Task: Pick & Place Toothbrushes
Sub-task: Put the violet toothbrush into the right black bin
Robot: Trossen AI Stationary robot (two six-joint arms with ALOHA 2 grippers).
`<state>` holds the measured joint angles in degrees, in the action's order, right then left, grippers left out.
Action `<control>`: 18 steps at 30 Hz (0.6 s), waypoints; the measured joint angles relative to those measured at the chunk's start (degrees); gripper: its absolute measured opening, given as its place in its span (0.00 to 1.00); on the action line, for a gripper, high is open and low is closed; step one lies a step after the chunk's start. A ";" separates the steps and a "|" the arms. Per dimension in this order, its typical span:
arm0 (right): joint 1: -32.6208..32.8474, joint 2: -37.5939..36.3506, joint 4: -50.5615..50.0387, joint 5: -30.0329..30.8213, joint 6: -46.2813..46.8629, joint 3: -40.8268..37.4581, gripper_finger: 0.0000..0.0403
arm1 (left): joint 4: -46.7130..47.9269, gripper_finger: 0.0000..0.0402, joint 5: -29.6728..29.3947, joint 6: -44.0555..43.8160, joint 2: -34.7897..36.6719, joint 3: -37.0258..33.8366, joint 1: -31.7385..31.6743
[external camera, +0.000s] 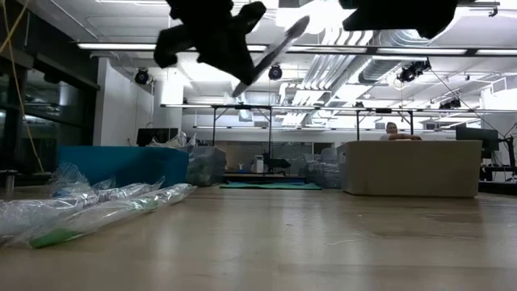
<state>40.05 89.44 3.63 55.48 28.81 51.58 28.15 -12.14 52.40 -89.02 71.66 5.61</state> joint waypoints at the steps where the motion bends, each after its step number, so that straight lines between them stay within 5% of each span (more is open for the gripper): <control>1: -0.59 0.03 0.04 -0.16 0.02 -0.01 0.48 | -1.64 0.03 1.44 0.56 1.13 -1.15 -1.38; 8: -6.11 1.10 -0.18 -0.64 -4.27 -0.04 0.48 | -20.32 0.03 13.29 1.17 9.37 -13.01 -10.60; 12: -11.24 2.67 5.43 -1.76 -11.63 -0.10 0.48 | -35.03 0.03 22.79 -1.45 12.65 -20.31 -16.25; 18: -20.01 3.29 18.70 -6.08 -26.08 0.01 0.48 | -43.04 0.03 31.29 -4.35 14.01 -24.44 -22.94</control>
<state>20.03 92.73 22.33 49.40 2.73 51.59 -14.89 19.15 48.05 -75.01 47.22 -17.32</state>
